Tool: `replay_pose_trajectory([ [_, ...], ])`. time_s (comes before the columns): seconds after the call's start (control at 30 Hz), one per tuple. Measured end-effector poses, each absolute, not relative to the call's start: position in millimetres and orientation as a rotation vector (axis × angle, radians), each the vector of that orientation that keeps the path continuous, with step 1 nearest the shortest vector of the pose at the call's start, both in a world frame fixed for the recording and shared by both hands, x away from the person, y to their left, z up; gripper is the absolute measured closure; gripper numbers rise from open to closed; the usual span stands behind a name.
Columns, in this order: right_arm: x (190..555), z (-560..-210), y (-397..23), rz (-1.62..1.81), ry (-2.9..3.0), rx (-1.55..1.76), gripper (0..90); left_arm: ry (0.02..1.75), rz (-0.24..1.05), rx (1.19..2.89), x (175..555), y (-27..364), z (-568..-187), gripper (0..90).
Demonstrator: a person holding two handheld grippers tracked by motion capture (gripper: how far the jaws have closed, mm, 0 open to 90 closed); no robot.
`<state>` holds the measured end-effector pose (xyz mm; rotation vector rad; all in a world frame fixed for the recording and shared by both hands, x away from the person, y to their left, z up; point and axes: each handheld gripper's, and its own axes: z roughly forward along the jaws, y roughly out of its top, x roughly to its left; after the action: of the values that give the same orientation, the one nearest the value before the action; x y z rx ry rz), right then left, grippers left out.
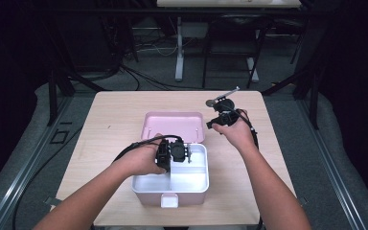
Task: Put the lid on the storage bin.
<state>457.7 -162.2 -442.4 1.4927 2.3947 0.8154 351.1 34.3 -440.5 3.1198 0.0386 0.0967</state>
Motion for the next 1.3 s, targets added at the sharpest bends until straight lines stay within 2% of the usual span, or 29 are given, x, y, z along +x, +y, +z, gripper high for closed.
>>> replay_pose_trajectory([
  [0.4,473,-437,-145,0.800,2.374,1.532,58.6,0.038,0.096,3.121,351,34,-441,86.9],
  [0.87,486,-449,-128,0.762,2.392,1.554,58.7,0.039,0.098,3.120,351,34,-441,86.9],
  [1.3,492,-459,-126,0.714,2.400,1.638,65.6,0.037,0.097,3.121,351,34,-440,86.9],
])
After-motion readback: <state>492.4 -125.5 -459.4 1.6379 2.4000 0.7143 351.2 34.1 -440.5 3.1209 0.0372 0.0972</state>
